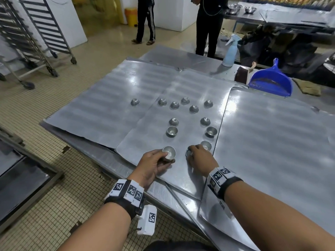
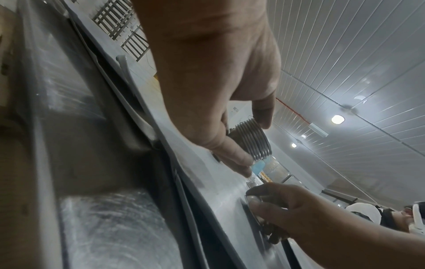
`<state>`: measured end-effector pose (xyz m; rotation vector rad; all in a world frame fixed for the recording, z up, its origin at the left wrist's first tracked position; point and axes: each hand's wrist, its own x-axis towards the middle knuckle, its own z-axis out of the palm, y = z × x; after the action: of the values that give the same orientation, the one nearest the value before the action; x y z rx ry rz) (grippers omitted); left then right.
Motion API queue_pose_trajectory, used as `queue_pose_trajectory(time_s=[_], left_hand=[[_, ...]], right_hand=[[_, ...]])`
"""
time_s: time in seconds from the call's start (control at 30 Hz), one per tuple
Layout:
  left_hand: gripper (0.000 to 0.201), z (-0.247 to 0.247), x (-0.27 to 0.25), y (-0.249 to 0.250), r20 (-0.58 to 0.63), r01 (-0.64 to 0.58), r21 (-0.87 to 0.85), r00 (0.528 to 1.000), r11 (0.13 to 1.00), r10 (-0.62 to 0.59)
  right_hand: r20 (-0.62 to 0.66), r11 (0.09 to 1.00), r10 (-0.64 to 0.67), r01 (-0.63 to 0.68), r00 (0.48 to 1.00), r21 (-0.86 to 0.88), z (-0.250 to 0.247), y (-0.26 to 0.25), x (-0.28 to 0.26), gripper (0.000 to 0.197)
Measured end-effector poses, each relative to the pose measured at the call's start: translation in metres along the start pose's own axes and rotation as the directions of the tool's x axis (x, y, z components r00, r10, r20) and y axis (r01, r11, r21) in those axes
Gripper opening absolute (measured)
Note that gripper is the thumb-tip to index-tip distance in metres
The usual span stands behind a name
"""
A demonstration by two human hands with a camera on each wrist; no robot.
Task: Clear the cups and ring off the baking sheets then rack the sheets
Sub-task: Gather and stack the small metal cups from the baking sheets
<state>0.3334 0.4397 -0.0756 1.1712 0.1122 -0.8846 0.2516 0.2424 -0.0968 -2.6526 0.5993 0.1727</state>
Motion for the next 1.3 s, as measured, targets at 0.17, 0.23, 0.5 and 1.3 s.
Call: queue_pose_trajectory(time_s=[0.17, 0.23, 0.5, 1.3], left_hand=[[0.021, 0.002, 0.001, 0.001, 0.011, 0.009, 0.017, 1.000, 1.000, -0.009], [0.019, 0.003, 0.001, 0.002, 0.010, 0.012, 0.018, 1.000, 1.000, -0.013], [0.021, 0.008, 0.008, -0.001, 0.009, 0.052, 0.033, 0.999, 0.998, -0.052], [0.071, 0.028, 0.027, -0.010, 0.049, 0.203, -0.099, 0.979, 0.974, -0.199]], right_hand=[[-0.012, 0.997, -0.013, 0.013, 1.000, 0.073, -0.003, 0.001, -0.007, 0.049], [-0.034, 0.995, -0.030, 0.033, 0.999, 0.097, -0.005, 0.002, -0.012, 0.046], [-0.094, 0.989, -0.014, 0.028, 0.995, 0.146, -0.005, 0.009, -0.022, 0.024], [-0.200, 0.889, -0.066, 0.148, 0.978, 0.434, -0.018, -0.017, -0.027, 0.058]])
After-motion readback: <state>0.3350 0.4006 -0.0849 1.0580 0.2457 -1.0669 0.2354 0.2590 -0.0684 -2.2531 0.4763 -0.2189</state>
